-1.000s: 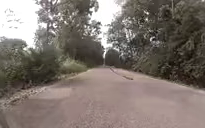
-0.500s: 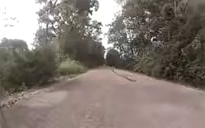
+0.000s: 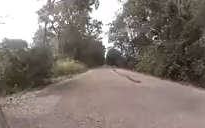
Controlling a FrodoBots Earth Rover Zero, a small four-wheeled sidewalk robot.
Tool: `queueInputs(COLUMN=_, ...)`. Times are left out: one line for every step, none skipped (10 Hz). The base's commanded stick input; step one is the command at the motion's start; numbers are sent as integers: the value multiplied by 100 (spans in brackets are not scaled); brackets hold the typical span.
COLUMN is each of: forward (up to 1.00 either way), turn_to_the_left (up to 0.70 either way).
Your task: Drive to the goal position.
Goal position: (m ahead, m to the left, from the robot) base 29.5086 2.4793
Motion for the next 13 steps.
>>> queueInputs(forward=70, turn_to_the_left=0)
queueInputs(forward=70, turn_to_the_left=0)
queueInputs(forward=70, turn_to_the_left=0)
queueInputs(forward=70, turn_to_the_left=0)
queueInputs(forward=70, turn_to_the_left=0)
queueInputs(forward=70, turn_to_the_left=0)
queueInputs(forward=70, turn_to_the_left=0)
queueInputs(forward=70, turn_to_the_left=0)
queueInputs(forward=70, turn_to_the_left=0)
queueInputs(forward=70, turn_to_the_left=0)
queueInputs(forward=70, turn_to_the_left=0)
queueInputs(forward=70, turn_to_the_left=0)
queueInputs(forward=70, turn_to_the_left=0)
